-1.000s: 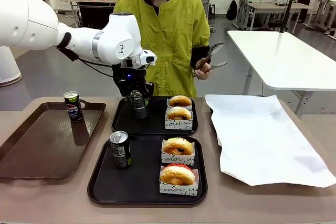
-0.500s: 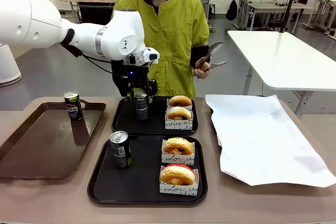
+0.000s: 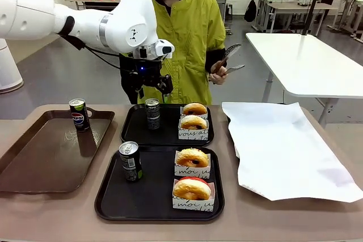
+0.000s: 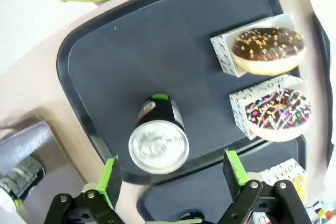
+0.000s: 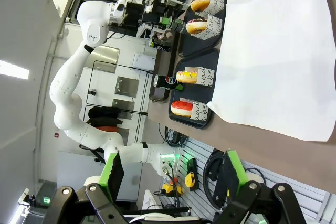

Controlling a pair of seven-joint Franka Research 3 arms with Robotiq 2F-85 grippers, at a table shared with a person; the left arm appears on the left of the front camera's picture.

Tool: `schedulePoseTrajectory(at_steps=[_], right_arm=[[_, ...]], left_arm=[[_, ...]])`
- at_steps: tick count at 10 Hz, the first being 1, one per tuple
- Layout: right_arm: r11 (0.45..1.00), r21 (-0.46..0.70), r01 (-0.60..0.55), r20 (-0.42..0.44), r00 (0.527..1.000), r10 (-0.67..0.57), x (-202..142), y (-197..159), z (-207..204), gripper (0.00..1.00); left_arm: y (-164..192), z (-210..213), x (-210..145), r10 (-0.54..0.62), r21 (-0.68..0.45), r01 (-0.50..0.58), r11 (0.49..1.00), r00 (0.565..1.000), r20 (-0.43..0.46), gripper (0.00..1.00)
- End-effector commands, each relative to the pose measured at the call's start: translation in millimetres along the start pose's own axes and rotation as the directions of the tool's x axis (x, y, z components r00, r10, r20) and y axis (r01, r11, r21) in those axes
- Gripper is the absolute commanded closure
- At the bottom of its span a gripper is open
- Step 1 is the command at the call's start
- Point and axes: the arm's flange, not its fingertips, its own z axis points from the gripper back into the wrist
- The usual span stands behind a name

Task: Set up donuts and drinks on trays.
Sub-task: Pick up one Pepsi coke from the Handle tray and place it on the Flat Tray without a Pepsi coke.

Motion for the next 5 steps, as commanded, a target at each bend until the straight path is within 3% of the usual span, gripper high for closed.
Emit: schedulePoseTrajectory(at_steps=[1, 5], right_arm=[[1.0, 0.026, -0.016, 0.017, 1.0, 0.016, 2.5, 0.8, -0.4, 0.0], [1.0, 0.026, -0.016, 0.017, 1.0, 0.016, 2.5, 0.8, -0.4, 0.0]], left_arm=[[-6.5, 12.1, -38.0, 0.066, 0.004, -0.066, 0.998, 0.998, 0.0, 0.0], [-9.6, 32.8, -87.2, 0.066, 0.044, -0.067, 0.997, 0.997, 0.043, 0.0]])
